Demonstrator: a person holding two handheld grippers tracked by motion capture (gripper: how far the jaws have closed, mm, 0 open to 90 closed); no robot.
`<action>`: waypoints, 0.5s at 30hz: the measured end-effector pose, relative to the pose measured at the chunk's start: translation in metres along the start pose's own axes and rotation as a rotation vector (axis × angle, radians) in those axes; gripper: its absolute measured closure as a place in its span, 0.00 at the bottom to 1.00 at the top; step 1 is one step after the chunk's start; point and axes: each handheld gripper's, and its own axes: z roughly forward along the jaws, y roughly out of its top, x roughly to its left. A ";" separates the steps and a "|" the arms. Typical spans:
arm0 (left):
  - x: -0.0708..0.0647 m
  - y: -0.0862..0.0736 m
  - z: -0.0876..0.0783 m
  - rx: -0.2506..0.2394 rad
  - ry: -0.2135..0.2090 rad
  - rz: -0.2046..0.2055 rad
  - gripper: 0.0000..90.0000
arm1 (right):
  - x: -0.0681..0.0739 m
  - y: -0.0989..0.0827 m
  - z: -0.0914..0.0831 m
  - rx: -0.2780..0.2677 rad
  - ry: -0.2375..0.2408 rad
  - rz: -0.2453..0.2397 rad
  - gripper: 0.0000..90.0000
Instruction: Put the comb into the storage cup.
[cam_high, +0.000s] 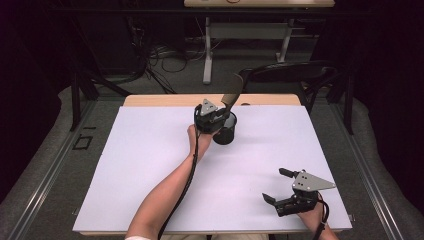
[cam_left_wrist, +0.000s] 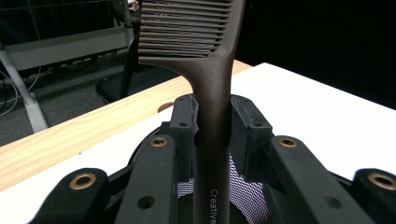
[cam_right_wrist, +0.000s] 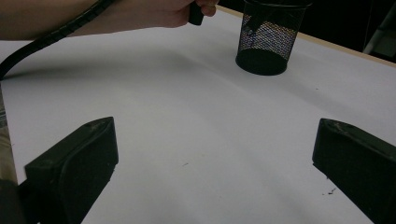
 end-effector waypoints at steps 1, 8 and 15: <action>0.000 0.000 0.000 0.000 0.001 0.001 0.80 | 0.000 0.000 0.000 -0.003 -0.002 0.001 0.00; 0.000 0.000 -0.002 0.002 0.004 0.002 0.80 | 0.001 0.000 0.001 -0.004 -0.003 0.000 0.00; -0.001 -0.002 -0.001 0.018 0.009 0.004 0.80 | 0.001 0.000 0.000 -0.004 -0.006 -0.001 0.00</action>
